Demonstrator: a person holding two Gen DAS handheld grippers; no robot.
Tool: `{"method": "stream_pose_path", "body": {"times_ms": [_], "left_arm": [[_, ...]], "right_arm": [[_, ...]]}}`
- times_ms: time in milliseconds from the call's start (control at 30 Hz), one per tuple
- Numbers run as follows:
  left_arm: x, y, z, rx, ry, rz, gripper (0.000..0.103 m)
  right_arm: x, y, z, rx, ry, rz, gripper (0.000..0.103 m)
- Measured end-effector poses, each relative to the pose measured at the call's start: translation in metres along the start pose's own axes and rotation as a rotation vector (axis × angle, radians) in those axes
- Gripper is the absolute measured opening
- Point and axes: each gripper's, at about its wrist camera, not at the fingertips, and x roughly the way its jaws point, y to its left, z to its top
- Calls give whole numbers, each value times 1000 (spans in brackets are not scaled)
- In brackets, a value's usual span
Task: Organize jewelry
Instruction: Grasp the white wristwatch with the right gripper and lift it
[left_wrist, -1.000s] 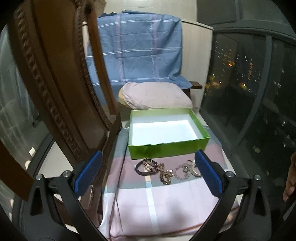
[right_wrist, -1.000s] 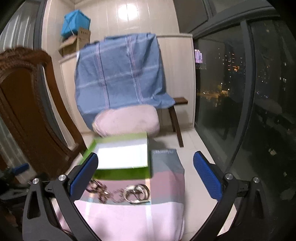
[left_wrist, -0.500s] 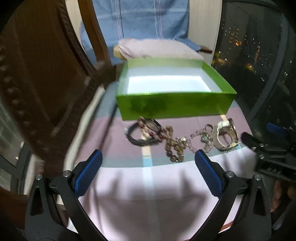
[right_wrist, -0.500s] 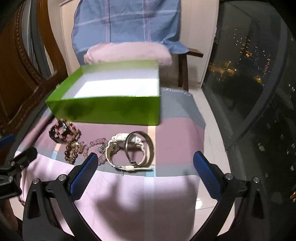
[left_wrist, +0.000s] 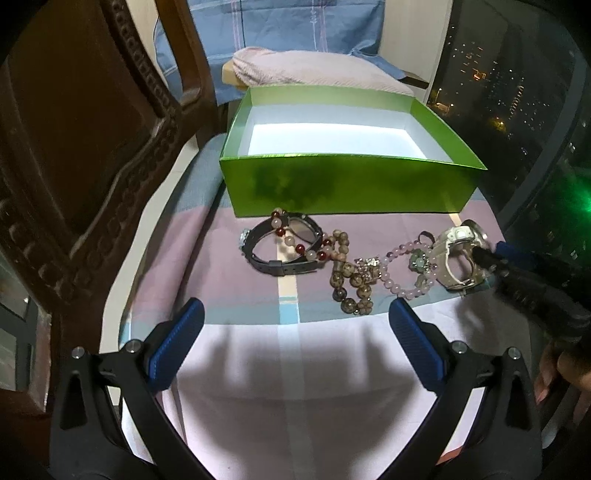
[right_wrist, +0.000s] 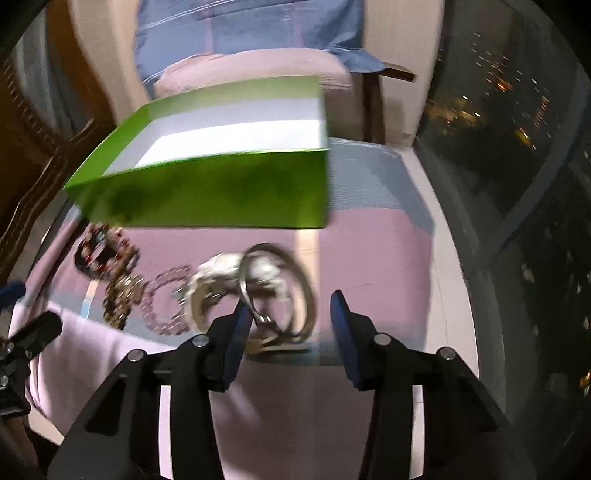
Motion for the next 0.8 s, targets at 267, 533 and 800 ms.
{"method": "stream_pose_path", "body": {"times_ms": [267, 533, 800], "left_arm": [[-6, 1, 0, -2, -22, 4, 99], [-9, 1, -2, 15, -35, 13, 99], [-10, 1, -3, 20, -35, 18, 99]], "right_arm": [[2, -26, 2, 107, -6, 55, 45], [-28, 6, -2, -21, -113, 122, 61], [-15, 39, -14, -168, -26, 182, 61]]}}
